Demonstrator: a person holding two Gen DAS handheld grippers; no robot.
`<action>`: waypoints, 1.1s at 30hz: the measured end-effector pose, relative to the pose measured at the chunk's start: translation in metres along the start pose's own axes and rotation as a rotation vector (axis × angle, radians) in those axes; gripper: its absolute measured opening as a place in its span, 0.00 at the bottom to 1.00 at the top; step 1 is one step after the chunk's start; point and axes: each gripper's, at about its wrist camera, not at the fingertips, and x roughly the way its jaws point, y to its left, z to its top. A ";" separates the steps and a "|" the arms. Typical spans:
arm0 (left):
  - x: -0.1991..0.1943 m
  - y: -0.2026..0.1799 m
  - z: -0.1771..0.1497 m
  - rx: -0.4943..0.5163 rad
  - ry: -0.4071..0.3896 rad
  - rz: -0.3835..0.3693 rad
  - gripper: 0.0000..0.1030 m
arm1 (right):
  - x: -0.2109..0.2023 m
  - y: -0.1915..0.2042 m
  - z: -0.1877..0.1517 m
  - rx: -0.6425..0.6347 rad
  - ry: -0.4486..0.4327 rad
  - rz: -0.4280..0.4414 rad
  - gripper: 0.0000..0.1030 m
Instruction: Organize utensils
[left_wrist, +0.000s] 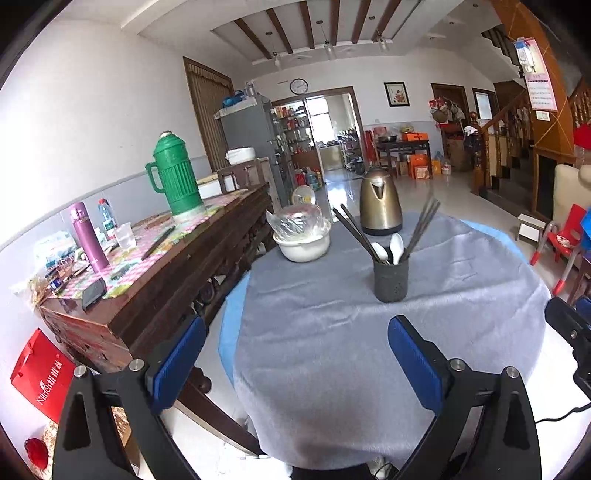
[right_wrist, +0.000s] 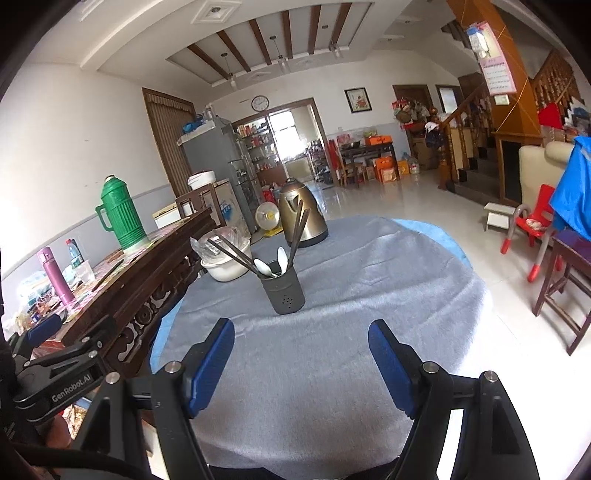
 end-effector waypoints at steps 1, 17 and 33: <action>-0.001 -0.001 -0.002 -0.001 0.004 -0.002 0.96 | -0.002 0.001 -0.001 -0.008 -0.005 -0.002 0.76; -0.005 -0.007 -0.013 -0.034 0.003 -0.037 0.96 | -0.004 -0.005 -0.008 -0.008 -0.008 -0.017 0.76; -0.007 -0.007 -0.015 -0.061 0.003 -0.056 0.96 | -0.010 -0.008 -0.007 -0.010 -0.029 -0.010 0.76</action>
